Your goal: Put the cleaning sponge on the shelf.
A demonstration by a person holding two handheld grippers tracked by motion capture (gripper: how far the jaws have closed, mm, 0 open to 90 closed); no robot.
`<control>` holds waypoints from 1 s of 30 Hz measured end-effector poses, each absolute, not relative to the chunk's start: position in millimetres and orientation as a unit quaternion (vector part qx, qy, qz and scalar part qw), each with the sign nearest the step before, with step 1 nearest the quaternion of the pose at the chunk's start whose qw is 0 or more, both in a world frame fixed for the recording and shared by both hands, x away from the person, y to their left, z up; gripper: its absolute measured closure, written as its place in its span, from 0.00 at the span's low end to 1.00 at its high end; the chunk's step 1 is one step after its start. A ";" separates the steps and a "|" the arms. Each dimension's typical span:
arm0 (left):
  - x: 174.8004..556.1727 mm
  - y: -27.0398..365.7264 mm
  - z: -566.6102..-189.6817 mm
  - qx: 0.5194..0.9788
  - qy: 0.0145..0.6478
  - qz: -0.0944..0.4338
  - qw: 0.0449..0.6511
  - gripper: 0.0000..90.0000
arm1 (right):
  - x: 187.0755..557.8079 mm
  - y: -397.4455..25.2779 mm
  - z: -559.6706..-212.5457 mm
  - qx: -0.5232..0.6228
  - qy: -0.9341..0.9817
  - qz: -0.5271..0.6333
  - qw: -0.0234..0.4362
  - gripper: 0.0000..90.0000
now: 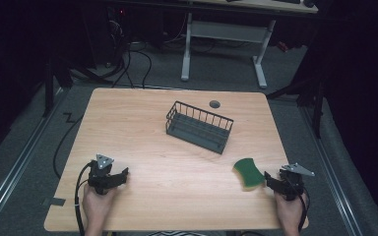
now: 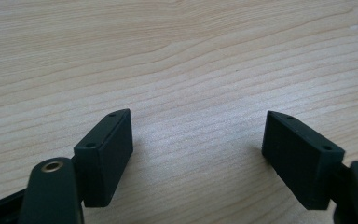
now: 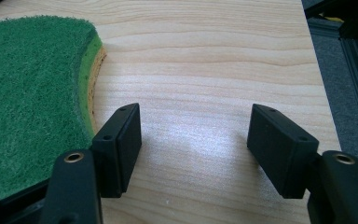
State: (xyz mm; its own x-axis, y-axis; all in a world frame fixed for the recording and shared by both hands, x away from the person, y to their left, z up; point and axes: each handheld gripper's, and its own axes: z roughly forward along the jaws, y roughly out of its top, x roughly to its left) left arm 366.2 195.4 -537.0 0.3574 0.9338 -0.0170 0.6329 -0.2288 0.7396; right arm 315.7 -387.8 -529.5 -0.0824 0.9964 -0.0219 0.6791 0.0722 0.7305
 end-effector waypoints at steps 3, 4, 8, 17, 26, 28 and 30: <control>366.2 195.4 -537.0 0.752 0.521 0.223 0.337 0.28 | 315.6 -387.7 -529.5 0.618 0.677 0.286 0.277 0.39; 366.2 195.5 -537.0 0.752 0.521 0.223 0.338 0.28 | 315.6 -387.5 -529.5 0.619 0.677 0.286 0.276 0.39; 366.0 195.5 -537.0 0.752 0.521 0.223 0.337 0.28 | 315.6 -387.5 -529.5 0.619 0.677 0.286 0.276 0.39; 366.2 195.3 -536.9 0.751 0.522 0.223 0.338 0.28 | 315.7 -387.4 -529.4 0.620 0.677 0.286 0.275 0.39; 366.5 194.8 -536.9 0.754 0.518 0.221 0.337 0.25 | 316.3 -388.2 -529.2 0.617 0.680 0.287 0.274 0.40; 366.4 195.3 -536.8 0.754 0.518 0.221 0.337 0.26 | 315.7 -387.6 -529.1 0.622 0.675 0.286 0.276 0.40; 366.7 196.7 -536.4 0.753 0.520 0.218 0.340 0.28 | 315.5 -388.2 -528.8 0.624 0.672 0.286 0.276 0.42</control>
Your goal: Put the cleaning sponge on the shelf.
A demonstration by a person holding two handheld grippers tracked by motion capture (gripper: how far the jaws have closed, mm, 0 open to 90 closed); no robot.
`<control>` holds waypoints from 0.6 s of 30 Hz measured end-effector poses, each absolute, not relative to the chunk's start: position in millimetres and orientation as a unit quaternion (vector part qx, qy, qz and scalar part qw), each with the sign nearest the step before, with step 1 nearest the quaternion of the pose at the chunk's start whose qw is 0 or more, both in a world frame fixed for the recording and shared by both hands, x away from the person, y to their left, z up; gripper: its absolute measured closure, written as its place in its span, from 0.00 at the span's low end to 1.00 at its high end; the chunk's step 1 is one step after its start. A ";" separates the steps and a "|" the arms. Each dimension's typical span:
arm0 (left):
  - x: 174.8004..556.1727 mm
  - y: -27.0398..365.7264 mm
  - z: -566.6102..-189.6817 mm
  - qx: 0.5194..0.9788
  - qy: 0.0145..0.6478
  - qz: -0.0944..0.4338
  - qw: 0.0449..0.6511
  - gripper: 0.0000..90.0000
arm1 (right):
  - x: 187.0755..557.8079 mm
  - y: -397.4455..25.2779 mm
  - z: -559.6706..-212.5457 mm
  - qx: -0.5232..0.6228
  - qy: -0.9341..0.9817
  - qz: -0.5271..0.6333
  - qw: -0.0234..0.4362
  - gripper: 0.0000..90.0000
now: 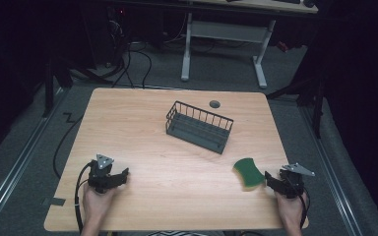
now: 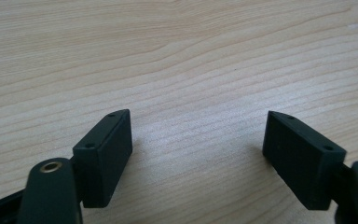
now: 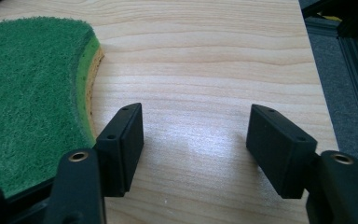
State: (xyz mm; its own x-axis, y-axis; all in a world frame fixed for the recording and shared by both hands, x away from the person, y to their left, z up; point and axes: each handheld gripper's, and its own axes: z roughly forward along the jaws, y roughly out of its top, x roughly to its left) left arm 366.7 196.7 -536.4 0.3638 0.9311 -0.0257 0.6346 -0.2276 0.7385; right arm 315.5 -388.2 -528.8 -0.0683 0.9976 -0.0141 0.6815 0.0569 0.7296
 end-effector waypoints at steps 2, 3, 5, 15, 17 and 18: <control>368.0 197.7 -535.8 0.749 0.524 0.211 0.347 0.28 | 315.7 -390.1 -527.4 0.629 0.670 0.291 0.266 0.43; 368.5 197.6 -535.4 0.748 0.525 0.209 0.348 0.29 | 315.8 -391.4 -526.6 0.628 0.670 0.294 0.266 0.43; 369.1 196.3 -534.2 0.749 0.524 0.206 0.349 0.30 | 314.9 -392.6 -523.2 0.627 0.668 0.301 0.265 0.44; 378.5 175.9 -513.3 0.759 0.501 0.197 0.365 0.35 | 316.2 -374.6 -495.6 0.585 0.685 0.345 0.265 0.46; 382.8 169.9 -506.5 0.764 0.495 0.193 0.367 0.36 | 318.2 -368.4 -490.2 0.574 0.690 0.356 0.260 0.47; 384.5 167.5 -504.2 0.766 0.492 0.193 0.367 0.37 | 320.0 -364.7 -487.3 0.566 0.695 0.363 0.256 0.49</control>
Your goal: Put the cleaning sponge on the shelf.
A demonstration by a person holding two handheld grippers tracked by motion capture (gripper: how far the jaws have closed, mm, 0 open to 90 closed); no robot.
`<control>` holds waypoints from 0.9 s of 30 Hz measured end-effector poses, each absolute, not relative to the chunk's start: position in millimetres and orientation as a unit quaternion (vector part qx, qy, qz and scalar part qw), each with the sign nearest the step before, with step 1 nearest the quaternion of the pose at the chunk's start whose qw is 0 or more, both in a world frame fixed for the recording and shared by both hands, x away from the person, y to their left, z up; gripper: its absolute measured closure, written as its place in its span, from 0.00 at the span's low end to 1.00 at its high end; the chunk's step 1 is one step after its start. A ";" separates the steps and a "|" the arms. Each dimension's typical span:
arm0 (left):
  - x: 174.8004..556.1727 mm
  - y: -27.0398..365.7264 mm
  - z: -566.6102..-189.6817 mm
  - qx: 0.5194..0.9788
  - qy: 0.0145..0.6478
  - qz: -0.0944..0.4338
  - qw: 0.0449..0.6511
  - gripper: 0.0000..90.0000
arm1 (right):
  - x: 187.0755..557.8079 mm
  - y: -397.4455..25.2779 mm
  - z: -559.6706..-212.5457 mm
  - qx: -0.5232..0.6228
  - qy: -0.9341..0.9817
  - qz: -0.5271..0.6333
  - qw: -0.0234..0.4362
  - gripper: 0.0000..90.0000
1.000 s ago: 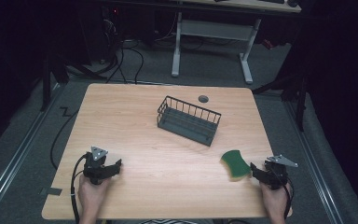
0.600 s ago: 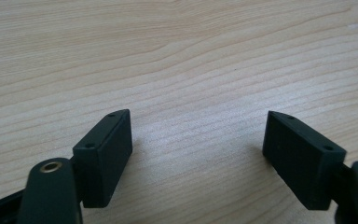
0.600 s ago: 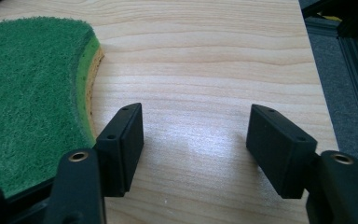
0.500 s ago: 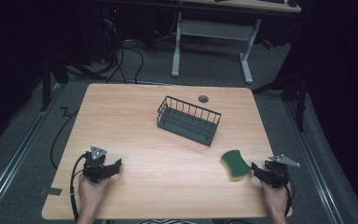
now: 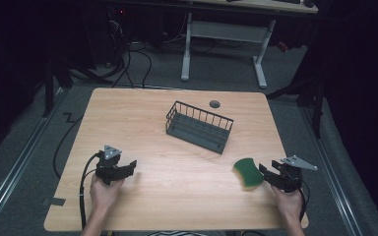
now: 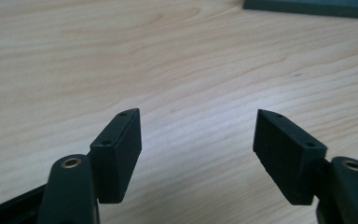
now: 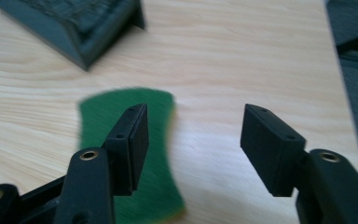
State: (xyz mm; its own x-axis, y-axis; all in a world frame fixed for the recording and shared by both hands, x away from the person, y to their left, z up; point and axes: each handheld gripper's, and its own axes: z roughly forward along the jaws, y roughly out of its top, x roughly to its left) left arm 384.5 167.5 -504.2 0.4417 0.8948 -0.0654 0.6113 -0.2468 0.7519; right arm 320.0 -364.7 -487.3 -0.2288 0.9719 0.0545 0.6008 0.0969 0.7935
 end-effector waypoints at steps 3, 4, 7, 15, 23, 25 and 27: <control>391.7 158.3 -495.0 0.772 0.481 0.189 0.371 0.38 | 324.7 -355.8 -482.1 0.556 0.701 0.370 0.251 0.51; 394.4 155.7 -492.0 0.773 0.478 0.185 0.374 0.38 | 327.1 -352.7 -480.5 0.551 0.704 0.373 0.250 0.52; 402.8 146.3 -482.7 0.776 0.471 0.180 0.380 0.38 | 335.5 -343.1 -474.8 0.537 0.716 0.373 0.245 0.52; 422.0 118.9 -455.3 0.789 0.435 0.179 0.394 0.40 | 355.7 -319.9 -456.7 0.506 0.735 0.384 0.238 0.50; 455.9 96.6 -433.9 0.789 0.434 0.162 0.403 0.42 | 381.6 -314.7 -440.3 0.501 0.728 0.406 0.233 0.50; 464.9 90.5 -430.3 0.790 0.435 0.165 0.399 0.42 | 389.7 -313.0 -436.4 0.500 0.729 0.405 0.233 0.50; 473.5 85.4 -427.1 0.786 0.439 0.163 0.403 0.42 | 397.3 -311.0 -433.1 0.499 0.729 0.407 0.232 0.51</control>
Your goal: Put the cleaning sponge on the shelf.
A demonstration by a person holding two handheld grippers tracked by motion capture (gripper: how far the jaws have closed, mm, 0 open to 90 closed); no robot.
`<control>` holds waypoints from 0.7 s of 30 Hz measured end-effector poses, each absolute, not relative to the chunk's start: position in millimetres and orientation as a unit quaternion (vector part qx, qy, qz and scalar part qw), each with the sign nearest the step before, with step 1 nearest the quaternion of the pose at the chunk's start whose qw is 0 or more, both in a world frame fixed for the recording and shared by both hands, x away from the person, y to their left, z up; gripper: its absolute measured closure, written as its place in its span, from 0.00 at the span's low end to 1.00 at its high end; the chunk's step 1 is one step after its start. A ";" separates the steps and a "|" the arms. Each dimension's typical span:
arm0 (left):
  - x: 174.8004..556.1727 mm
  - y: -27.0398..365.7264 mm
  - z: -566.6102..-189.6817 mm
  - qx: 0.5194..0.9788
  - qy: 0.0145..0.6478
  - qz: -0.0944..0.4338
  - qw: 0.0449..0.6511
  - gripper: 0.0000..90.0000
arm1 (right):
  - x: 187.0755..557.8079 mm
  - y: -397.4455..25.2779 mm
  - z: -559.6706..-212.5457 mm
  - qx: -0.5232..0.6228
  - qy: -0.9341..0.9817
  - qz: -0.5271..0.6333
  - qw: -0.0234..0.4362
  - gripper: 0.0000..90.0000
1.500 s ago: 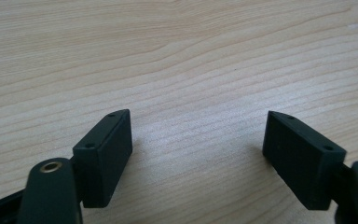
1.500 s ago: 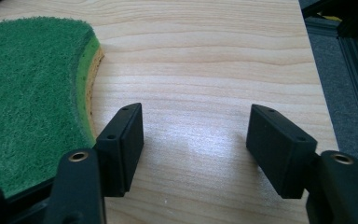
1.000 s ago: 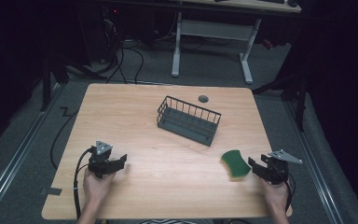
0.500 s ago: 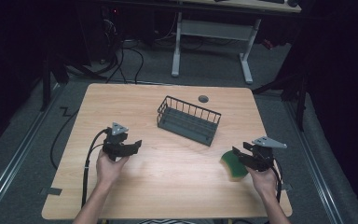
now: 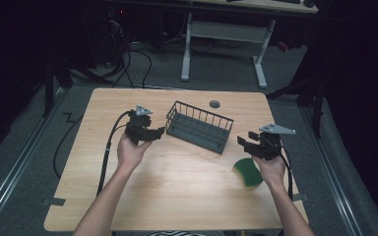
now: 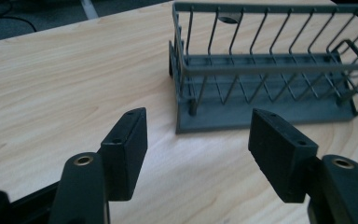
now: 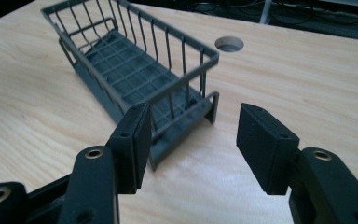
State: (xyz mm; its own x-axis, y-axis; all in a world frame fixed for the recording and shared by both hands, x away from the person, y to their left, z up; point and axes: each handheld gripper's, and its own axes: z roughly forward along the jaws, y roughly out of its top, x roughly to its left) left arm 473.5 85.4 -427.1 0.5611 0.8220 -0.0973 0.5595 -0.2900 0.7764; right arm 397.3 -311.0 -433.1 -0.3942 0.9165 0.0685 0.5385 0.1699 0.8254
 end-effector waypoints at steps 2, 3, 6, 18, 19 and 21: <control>482.3 81.3 -423.6 0.782 0.445 0.159 0.406 0.42 | 404.6 -308.8 -430.2 0.499 0.726 0.412 0.231 0.51; 486.4 79.1 -422.1 0.779 0.448 0.161 0.409 0.42 | 408.5 -307.9 -428.9 0.501 0.724 0.415 0.228 0.52; 499.4 71.2 -418.7 0.774 0.456 0.162 0.408 0.43 | 421.2 -305.4 -425.8 0.507 0.723 0.412 0.225 0.53; 526.8 50.4 -421.0 0.764 0.476 0.168 0.402 0.51 | 462.5 -295.9 -434.2 0.538 0.712 0.395 0.216 0.58; 527.6 49.8 -421.9 0.766 0.476 0.170 0.398 0.51 | 464.5 -294.8 -434.8 0.541 0.709 0.398 0.216 0.58; 528.7 48.5 -424.1 0.767 0.477 0.173 0.393 0.52 | 466.8 -292.8 -435.3 0.543 0.707 0.397 0.219 0.58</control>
State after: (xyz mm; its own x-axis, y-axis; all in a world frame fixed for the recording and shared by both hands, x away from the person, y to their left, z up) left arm 528.7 48.5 -424.1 0.4851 0.8676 -0.1092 0.5954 -0.2363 0.7679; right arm 466.8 -292.8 -435.3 -0.3147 0.9414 0.1210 0.5932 0.0956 0.7993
